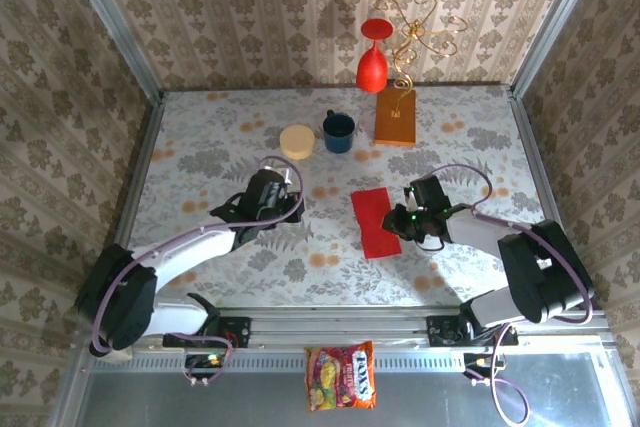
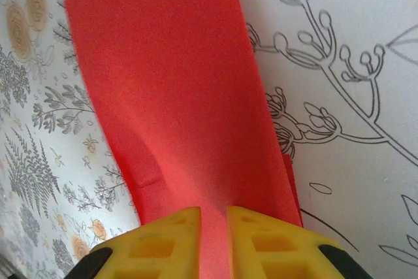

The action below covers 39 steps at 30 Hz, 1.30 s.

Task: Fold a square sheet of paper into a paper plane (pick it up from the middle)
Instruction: Third fold the triangle at the center of the table.

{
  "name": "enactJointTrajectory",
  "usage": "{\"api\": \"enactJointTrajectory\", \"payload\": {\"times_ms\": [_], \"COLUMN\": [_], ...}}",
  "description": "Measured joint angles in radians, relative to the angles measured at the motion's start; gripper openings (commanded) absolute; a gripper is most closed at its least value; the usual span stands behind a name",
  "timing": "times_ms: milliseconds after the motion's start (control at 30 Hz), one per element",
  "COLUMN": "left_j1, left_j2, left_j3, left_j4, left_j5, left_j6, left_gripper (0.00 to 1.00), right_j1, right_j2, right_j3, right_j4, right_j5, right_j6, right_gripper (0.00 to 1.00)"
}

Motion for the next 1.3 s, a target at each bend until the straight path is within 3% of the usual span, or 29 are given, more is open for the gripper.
{"api": "enactJointTrajectory", "payload": {"times_ms": [233,400,667,933,1300], "left_j1": [-0.037,-0.059,-0.118,-0.157,-0.119], "left_j2": [0.077,0.105,0.186,0.306,0.391], "left_j3": [0.058,0.090,0.119,0.119,0.056], "left_j4": [0.011,0.014,0.075,0.143,0.195], "left_j5": [0.011,0.019,0.056,0.089,0.072], "left_j6": [0.002,0.002,-0.010,-0.033,-0.037], "left_gripper": [0.00,0.00,0.00,0.00,0.00], "right_j1": [-0.011,0.062,0.196,0.200,0.201], "right_j2": [0.101,0.168,0.225,0.225,0.220], "right_j3": [-0.082,-0.069,-0.010,0.002,0.004], "right_j4": [0.299,0.424,0.440,0.432,0.401], "right_j5": [-0.119,-0.140,-0.113,-0.111,-0.114], "right_j6": [0.100,0.158,0.205,0.215,0.188], "right_gripper": [0.11,0.11,0.11,0.18,0.12]}}
